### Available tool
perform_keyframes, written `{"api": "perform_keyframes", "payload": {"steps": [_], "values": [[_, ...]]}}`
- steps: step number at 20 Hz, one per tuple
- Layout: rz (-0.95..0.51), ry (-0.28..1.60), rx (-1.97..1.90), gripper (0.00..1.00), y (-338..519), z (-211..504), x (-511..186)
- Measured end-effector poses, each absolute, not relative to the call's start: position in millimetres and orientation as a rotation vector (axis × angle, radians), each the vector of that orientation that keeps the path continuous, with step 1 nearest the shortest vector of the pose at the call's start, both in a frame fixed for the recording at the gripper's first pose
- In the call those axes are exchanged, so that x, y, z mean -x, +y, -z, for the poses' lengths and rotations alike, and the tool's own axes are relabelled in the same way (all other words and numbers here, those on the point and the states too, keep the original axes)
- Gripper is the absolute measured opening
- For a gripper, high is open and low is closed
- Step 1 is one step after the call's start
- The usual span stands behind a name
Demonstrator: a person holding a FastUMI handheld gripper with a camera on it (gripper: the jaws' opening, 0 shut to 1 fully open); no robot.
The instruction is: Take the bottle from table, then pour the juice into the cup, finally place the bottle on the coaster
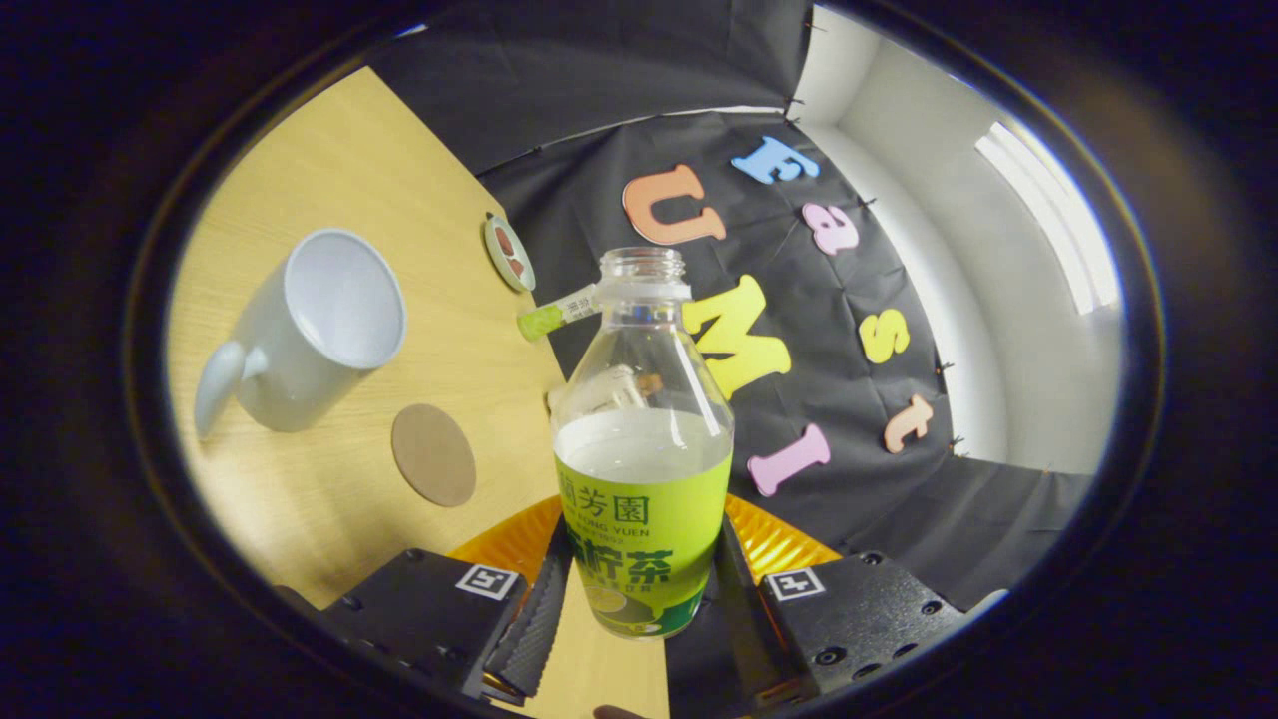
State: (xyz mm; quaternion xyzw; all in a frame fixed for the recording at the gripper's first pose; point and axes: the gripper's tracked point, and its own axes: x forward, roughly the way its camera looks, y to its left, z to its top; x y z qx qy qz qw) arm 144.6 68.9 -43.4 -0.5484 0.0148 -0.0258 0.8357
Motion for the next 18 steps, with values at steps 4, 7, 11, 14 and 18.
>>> {"api": "perform_keyframes", "payload": {"steps": [4,7,11,14,18], "values": [[0.054,-0.017,1.278,0.76,76,38,-143],[0.056,-0.028,1.338,0.75,80,36,-147],[0.069,-0.039,1.391,0.75,79,35,-148],[0.085,-0.069,1.447,0.75,83,27,-149],[0.095,-0.083,1.498,0.75,82,23,-151]]}}
